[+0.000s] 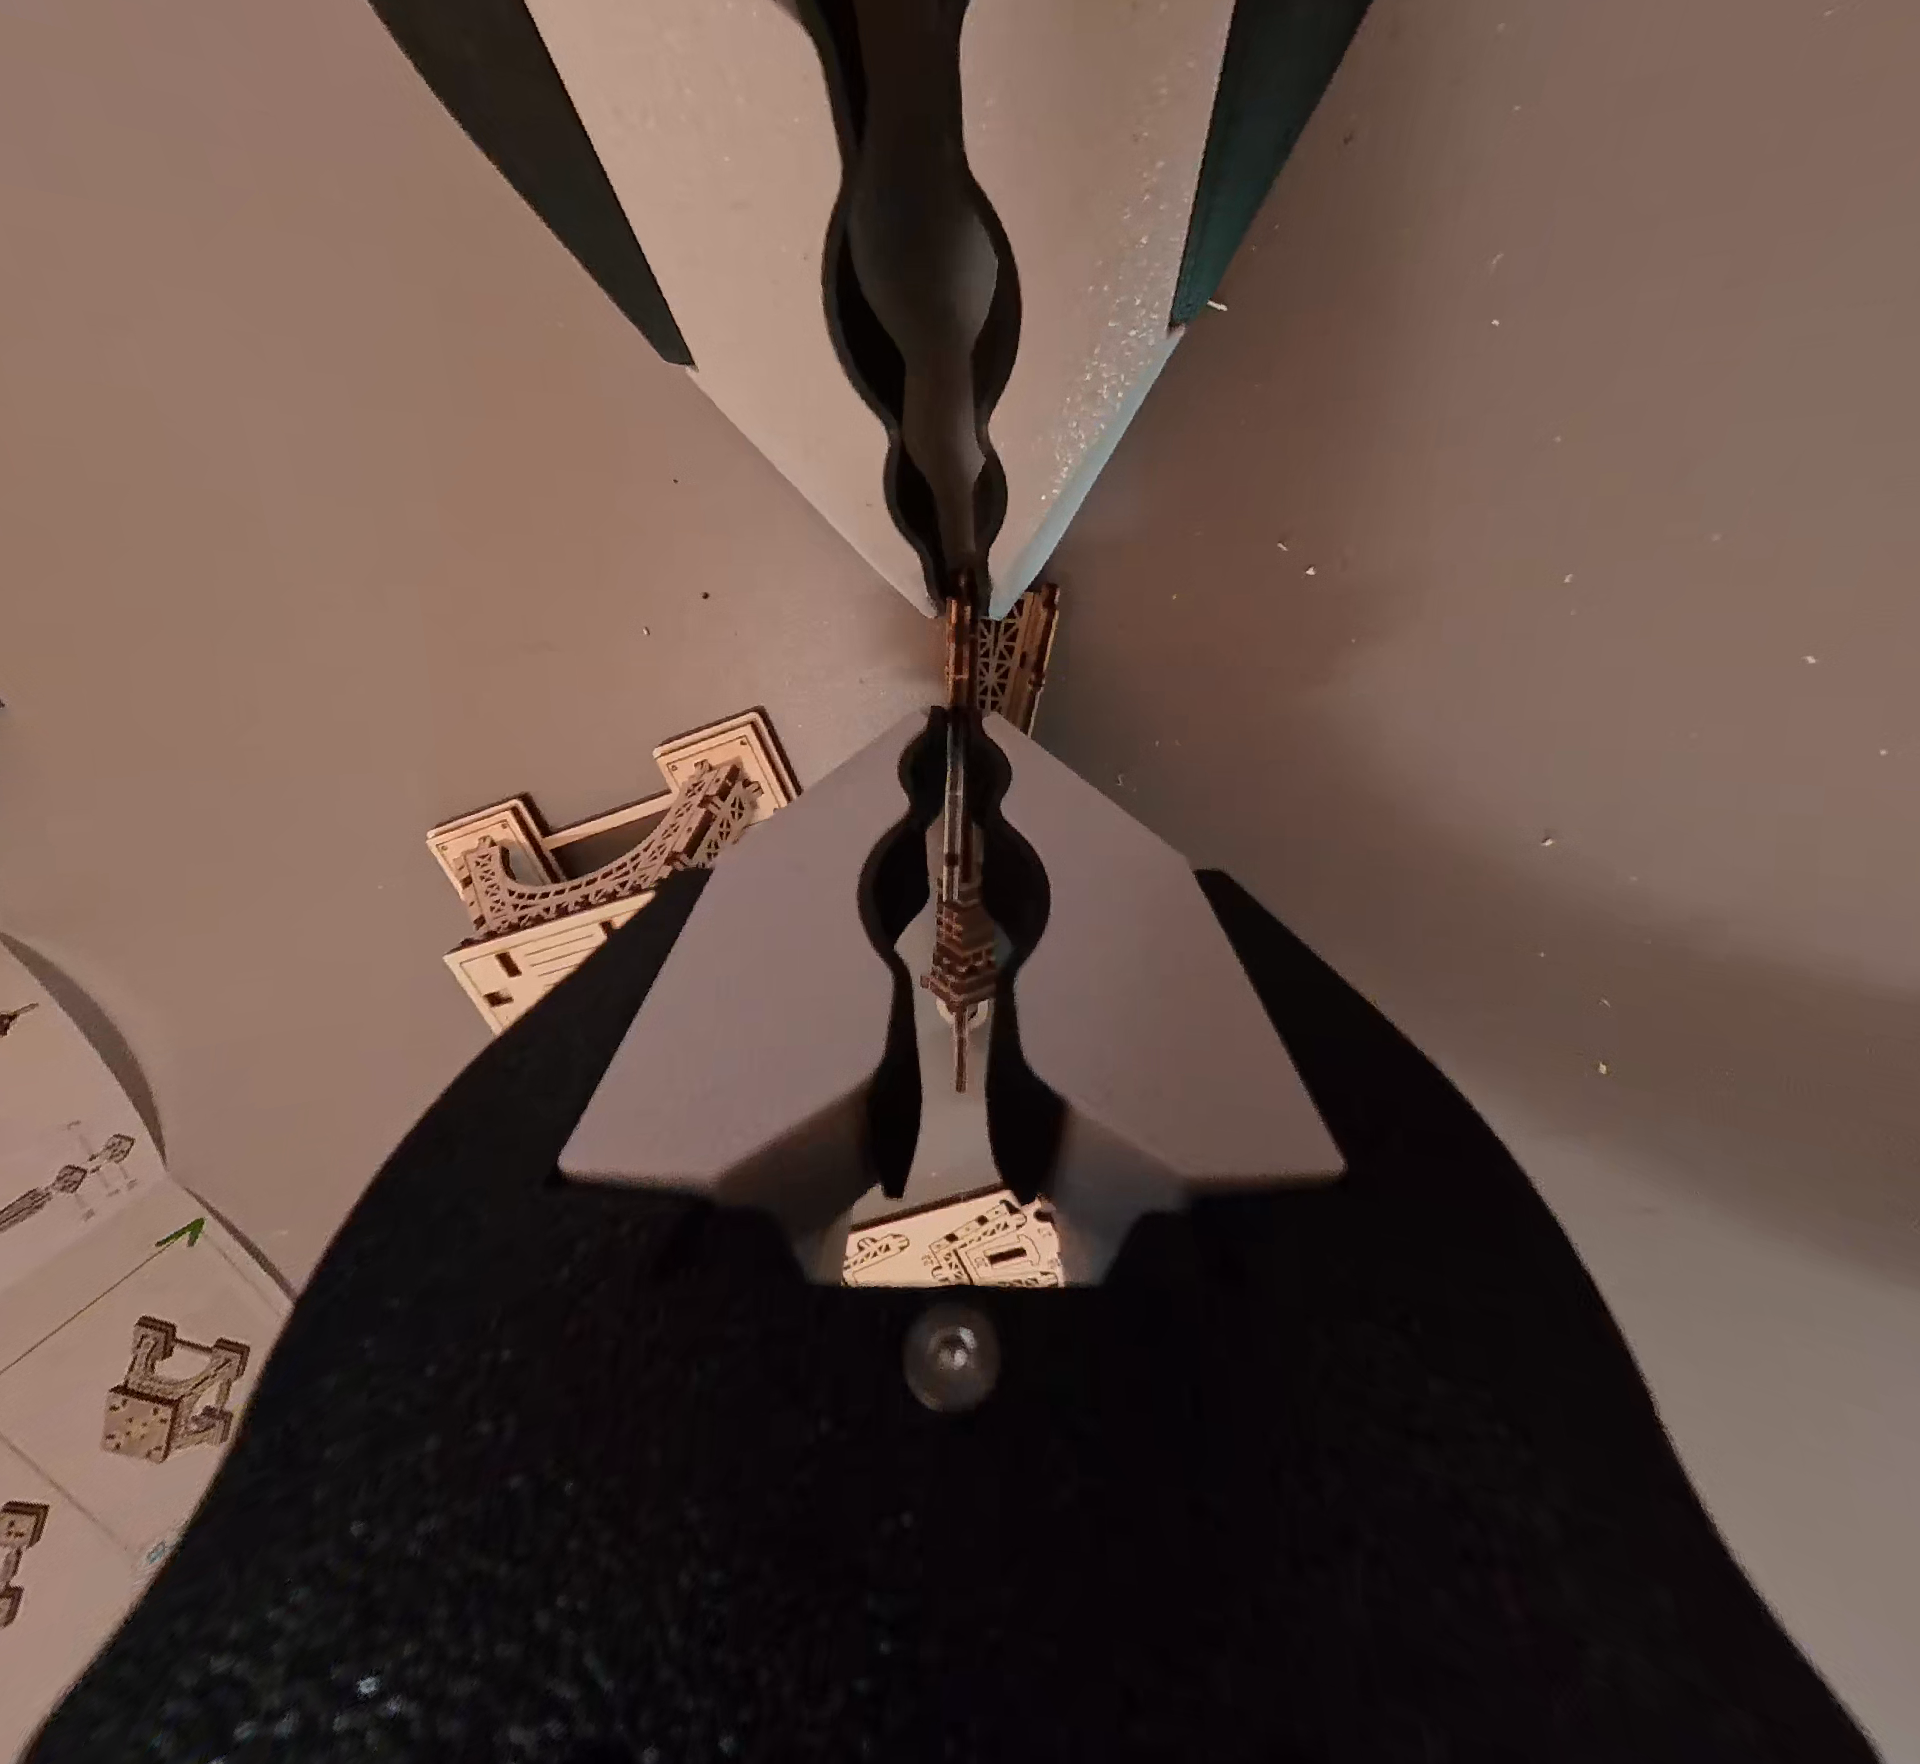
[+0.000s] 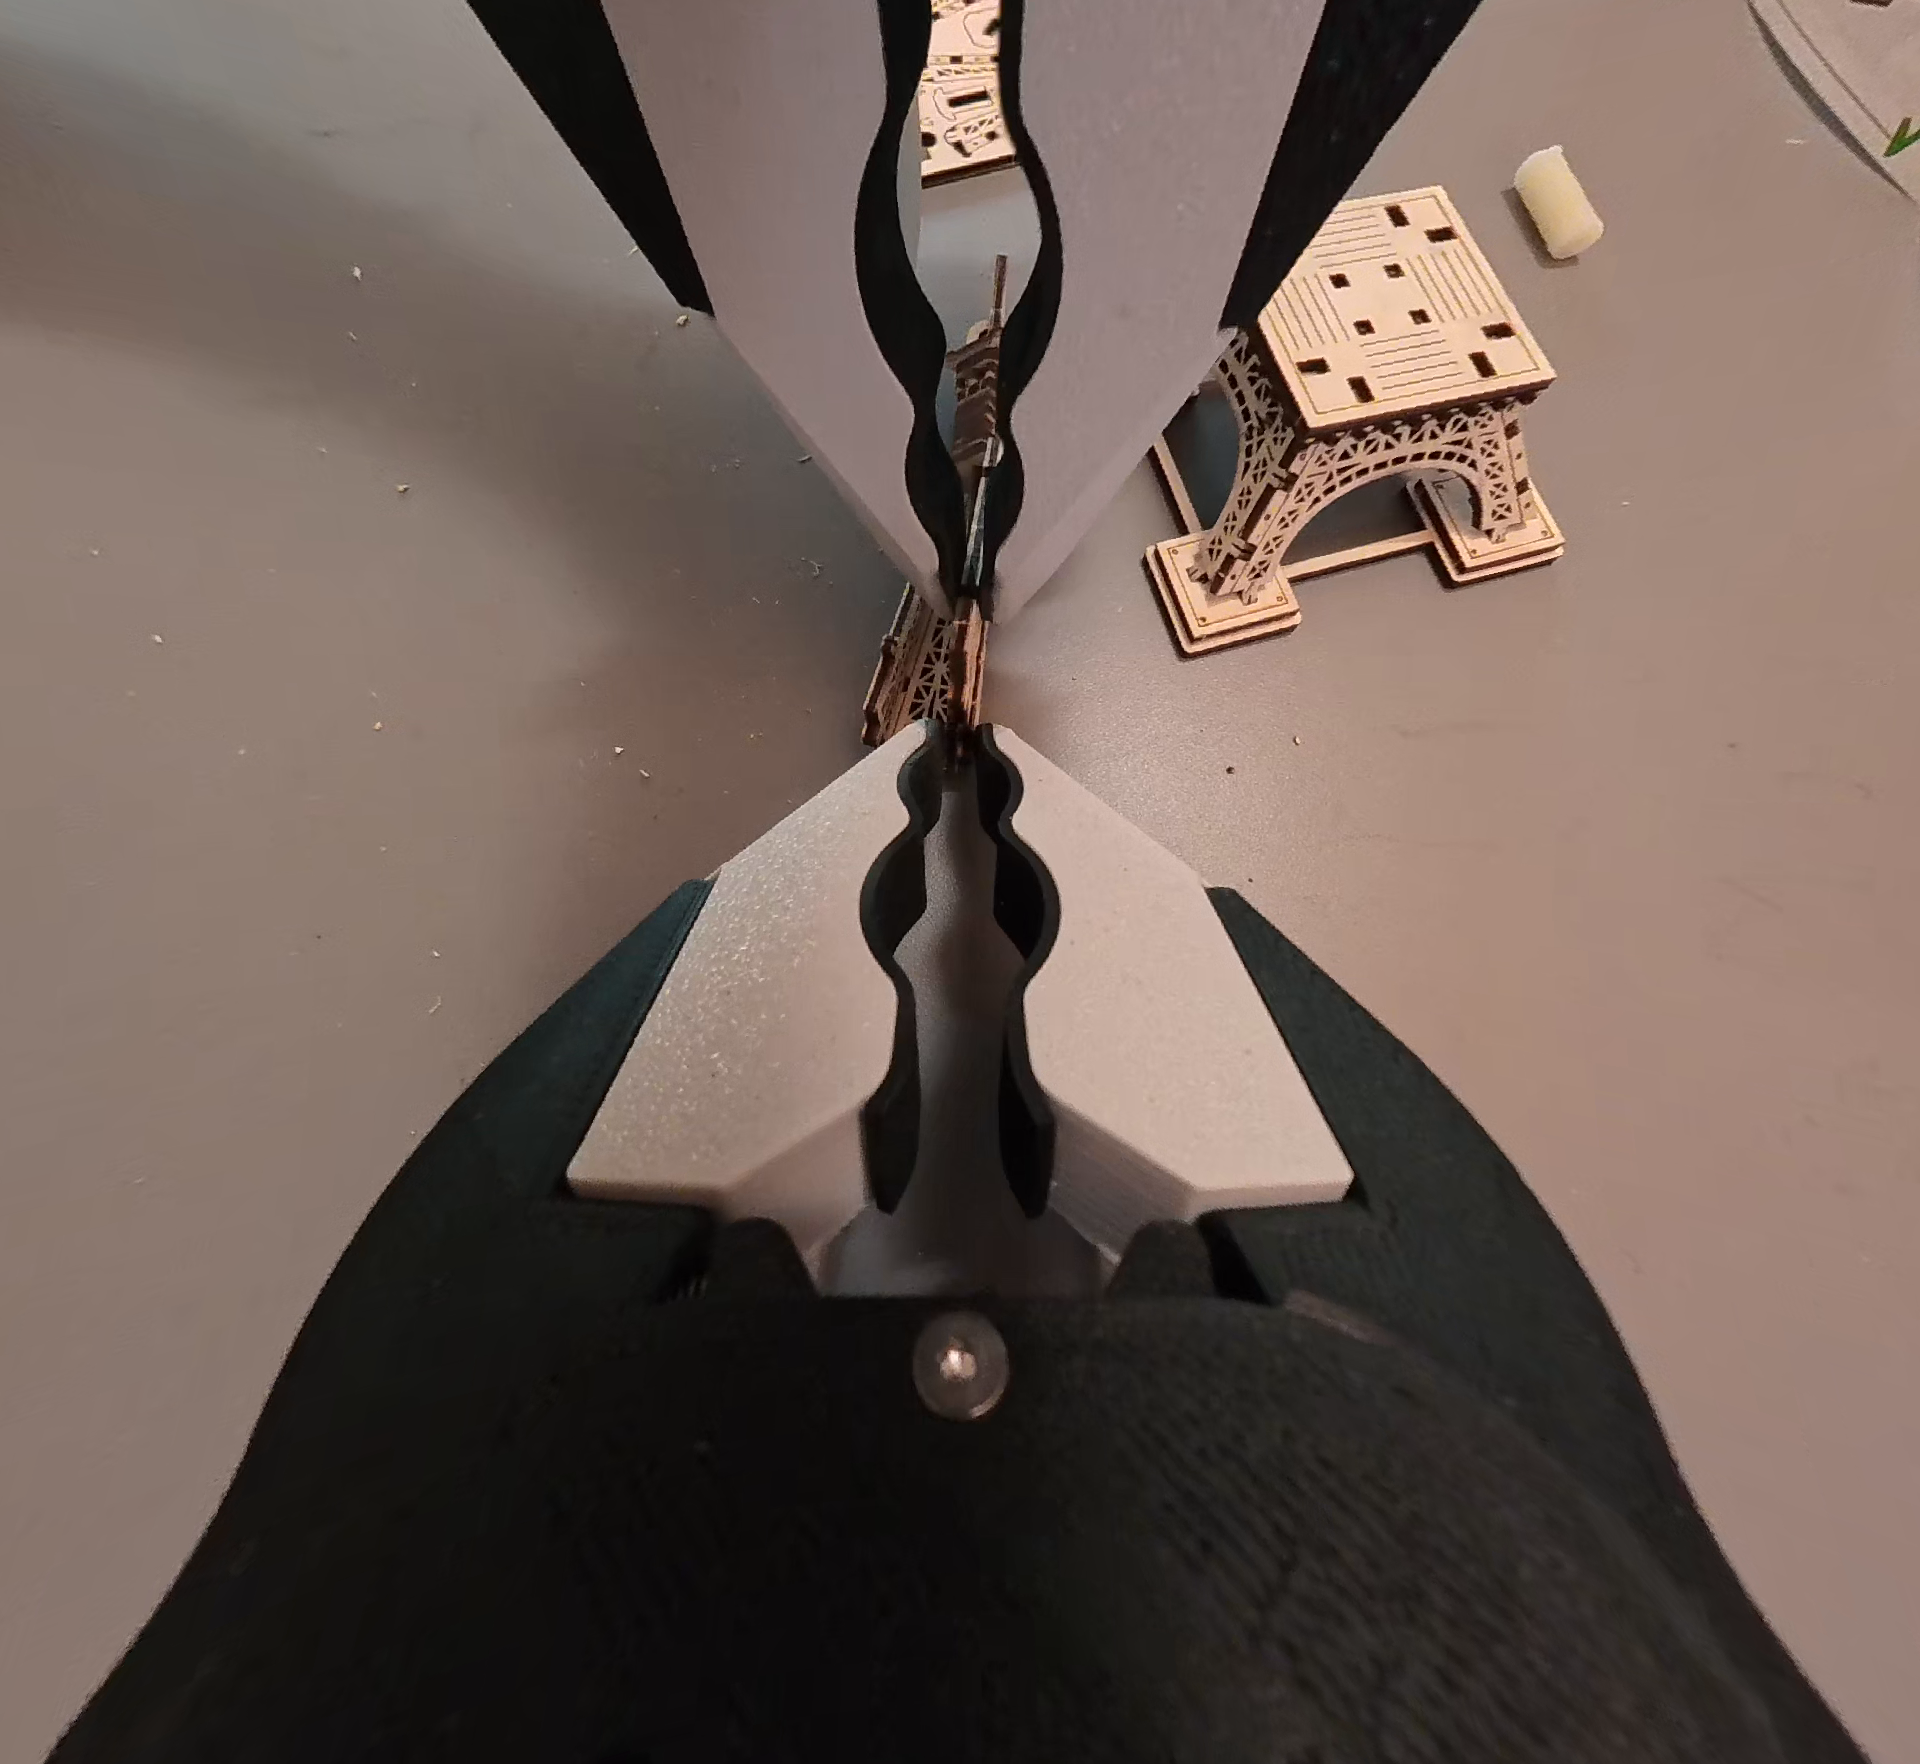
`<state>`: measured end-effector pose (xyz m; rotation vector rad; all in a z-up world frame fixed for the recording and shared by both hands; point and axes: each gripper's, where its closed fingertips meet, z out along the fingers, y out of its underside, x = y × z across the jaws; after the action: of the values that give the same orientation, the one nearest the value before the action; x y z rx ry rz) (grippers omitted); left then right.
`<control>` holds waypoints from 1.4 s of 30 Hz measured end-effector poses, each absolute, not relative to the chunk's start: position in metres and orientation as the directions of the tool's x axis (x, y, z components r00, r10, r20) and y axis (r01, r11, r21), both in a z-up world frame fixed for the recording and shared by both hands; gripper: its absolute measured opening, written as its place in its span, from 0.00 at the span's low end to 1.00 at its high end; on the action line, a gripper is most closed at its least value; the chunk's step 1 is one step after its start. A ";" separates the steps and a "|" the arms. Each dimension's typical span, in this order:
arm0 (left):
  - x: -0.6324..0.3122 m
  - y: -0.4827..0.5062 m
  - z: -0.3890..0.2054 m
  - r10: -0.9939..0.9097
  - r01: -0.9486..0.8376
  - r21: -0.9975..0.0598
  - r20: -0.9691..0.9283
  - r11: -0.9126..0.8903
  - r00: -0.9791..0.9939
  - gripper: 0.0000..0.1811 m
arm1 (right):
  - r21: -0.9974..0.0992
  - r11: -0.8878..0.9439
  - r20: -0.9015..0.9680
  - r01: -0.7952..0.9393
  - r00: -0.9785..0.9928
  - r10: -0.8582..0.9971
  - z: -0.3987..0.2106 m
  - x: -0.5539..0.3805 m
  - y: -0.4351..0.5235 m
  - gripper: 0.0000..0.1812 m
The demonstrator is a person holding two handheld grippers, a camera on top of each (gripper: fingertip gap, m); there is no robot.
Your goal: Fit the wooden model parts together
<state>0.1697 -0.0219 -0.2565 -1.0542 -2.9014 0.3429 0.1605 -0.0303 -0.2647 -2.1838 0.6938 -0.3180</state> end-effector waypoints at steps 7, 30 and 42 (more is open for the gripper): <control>0.170 -0.023 -0.257 0.628 0.617 -0.238 -0.039 0.750 -0.777 0.01 | -0.764 -0.524 -0.007 -0.377 0.817 -0.577 -0.265 0.161 -0.030 0.02; 0.195 -0.002 -0.244 0.525 0.504 -0.391 -0.061 0.770 -0.849 0.05 | -0.765 -0.521 -0.003 -0.379 0.810 -0.586 -0.265 0.163 -0.030 0.02; 0.191 0.000 -0.259 0.564 0.526 -0.441 -0.053 0.727 -0.824 0.00 | -0.765 -0.514 -0.013 -0.388 0.807 -0.590 -0.264 0.164 -0.031 0.02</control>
<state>0.1910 0.0004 -0.2593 -0.8975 -2.8404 0.6865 0.1637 -0.0305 -0.2644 -2.1755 0.7171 -0.3164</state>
